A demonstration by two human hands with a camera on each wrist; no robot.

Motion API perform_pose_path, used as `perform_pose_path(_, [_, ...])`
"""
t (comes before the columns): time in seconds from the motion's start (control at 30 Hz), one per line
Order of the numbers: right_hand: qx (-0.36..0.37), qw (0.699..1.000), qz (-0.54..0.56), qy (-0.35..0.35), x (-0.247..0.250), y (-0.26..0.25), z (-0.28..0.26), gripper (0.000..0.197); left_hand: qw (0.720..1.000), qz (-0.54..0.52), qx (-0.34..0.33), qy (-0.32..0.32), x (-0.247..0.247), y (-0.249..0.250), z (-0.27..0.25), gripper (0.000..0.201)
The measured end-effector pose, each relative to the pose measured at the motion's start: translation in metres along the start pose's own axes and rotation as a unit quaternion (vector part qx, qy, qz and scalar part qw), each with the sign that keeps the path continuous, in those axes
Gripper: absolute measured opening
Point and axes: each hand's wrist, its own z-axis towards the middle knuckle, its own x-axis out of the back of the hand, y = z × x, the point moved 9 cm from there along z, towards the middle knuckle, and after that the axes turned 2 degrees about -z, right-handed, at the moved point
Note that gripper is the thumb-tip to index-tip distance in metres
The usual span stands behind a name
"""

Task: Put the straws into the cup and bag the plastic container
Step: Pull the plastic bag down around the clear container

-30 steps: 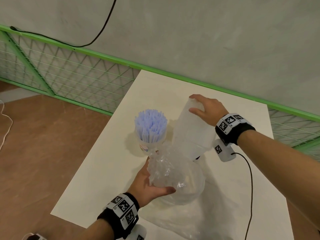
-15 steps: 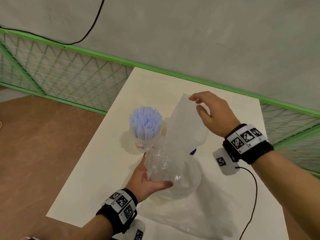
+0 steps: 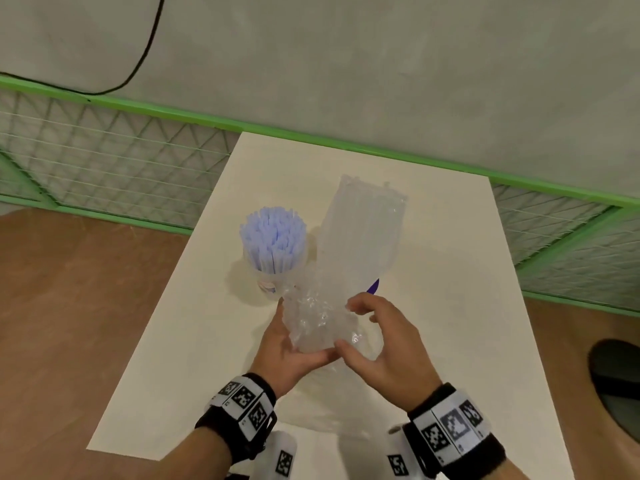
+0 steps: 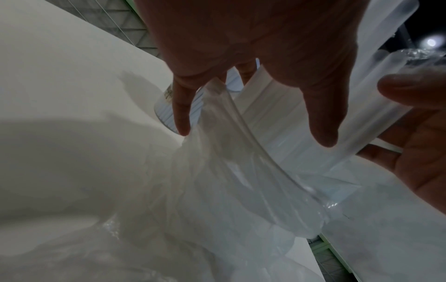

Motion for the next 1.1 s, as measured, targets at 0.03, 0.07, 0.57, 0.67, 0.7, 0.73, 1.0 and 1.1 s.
perform_pose_path(0.03, [-0.003,1.000,0.002,0.012,0.000,-0.001,0.000,0.049,1.000,0.000,-0.003,-0.001,0.000,0.000,0.000,0.080])
perform_pose_path(0.07, [-0.002,1.000,0.003,0.019,0.000,-0.002,0.000,0.048,1.000,0.005,-0.003,0.003,0.001,-0.001,0.000,0.081])
perform_pose_path(0.57, [0.036,0.997,0.024,0.071,-0.008,-0.009,-0.007,0.018,1.000,0.009,-0.006,0.015,0.005,-0.003,-0.002,0.076])
perform_pose_path(0.67, [0.028,0.997,0.019,0.072,-0.010,-0.008,-0.009,0.026,0.999,0.001,-0.034,0.011,0.003,0.005,-0.003,0.067])
perform_pose_path(0.7, [0.038,0.996,0.013,0.075,-0.010,-0.011,-0.009,0.027,0.999,-0.004,-0.039,0.011,0.003,0.006,-0.004,0.067])
perform_pose_path(0.73, [0.052,0.996,0.006,0.077,-0.011,-0.013,-0.009,0.027,0.999,-0.010,-0.040,0.012,0.002,0.007,-0.004,0.068])
perform_pose_path(1.0, [0.070,0.991,0.003,0.116,-0.009,-0.011,-0.012,0.017,0.999,-0.010,-0.041,0.018,0.000,0.012,-0.003,0.078])
perform_pose_path(1.1, [0.056,0.991,0.012,0.117,-0.010,-0.010,-0.013,0.023,0.999,-0.008,-0.037,0.016,0.000,0.009,-0.002,0.075])
